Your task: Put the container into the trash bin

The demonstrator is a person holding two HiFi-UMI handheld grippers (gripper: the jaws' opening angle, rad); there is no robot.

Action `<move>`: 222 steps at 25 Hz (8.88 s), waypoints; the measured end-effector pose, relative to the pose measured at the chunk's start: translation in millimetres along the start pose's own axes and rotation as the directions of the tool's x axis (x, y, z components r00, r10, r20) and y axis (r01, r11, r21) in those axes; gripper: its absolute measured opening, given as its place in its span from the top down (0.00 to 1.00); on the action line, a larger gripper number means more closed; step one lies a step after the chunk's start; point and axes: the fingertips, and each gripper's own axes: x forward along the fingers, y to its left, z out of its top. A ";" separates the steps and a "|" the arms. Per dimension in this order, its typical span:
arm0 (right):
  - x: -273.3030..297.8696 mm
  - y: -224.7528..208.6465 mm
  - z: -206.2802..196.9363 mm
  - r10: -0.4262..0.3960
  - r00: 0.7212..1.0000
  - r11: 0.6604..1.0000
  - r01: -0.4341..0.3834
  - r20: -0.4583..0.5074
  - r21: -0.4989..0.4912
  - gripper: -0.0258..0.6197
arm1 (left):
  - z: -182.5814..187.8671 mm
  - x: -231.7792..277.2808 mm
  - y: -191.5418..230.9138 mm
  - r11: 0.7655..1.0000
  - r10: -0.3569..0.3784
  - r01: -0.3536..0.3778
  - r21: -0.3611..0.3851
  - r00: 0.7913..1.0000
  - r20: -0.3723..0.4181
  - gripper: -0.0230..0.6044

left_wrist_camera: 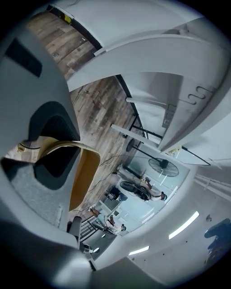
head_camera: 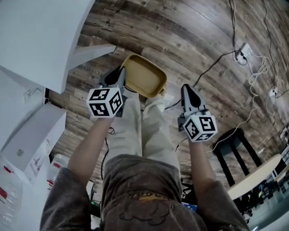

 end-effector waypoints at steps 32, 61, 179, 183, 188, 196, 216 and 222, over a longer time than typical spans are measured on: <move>92.5 -33.4 -124.0 0.059 0.994 0.998 -0.056 -0.090 0.030 0.96 | -169.1 139.8 97.6 0.990 0.113 -0.096 0.099 0.975 -0.191 0.90; 98.8 -64.8 -154.5 0.041 0.990 0.997 -0.033 -0.135 0.063 0.96 | -262.4 247.1 150.6 0.935 0.313 -0.219 0.278 0.880 -0.358 0.90; -260.9 229.1 245.5 0.208 0.892 0.951 -0.089 0.401 -0.295 0.96 | 202.9 -380.3 -207.0 0.920 -0.318 0.137 0.368 0.810 0.493 0.96; -255.4 225.0 233.5 0.197 0.900 0.953 -0.082 0.388 -0.293 0.96 | 193.7 -373.9 -202.0 0.923 -0.312 0.139 0.358 0.815 0.488 0.96; -244.4 224.4 222.1 0.187 0.908 0.951 -0.071 0.375 -0.301 0.96 | 183.4 -363.9 -192.2 0.929 -0.299 0.137 0.344 0.824 0.481 0.96; -230.3 224.6 215.2 0.188 0.914 0.952 -0.080 0.359 -0.297 0.96 | 181.1 -353.8 -175.8 0.936 -0.278 0.122 0.330 0.832 0.481 0.96; -222.3 215.1 220.2 0.180 0.912 0.959 -0.079 0.369 -0.273 0.97 | 180.0 -345.9 -175.7 0.942 -0.260 0.114 0.314 0.841 0.475 0.96; -222.7 211.0 222.4 0.175 0.910 0.959 -0.073 0.375 -0.273 0.97 | 182.4 -343.1 -176.4 0.945 -0.253 0.109 0.308 0.841 0.479 0.96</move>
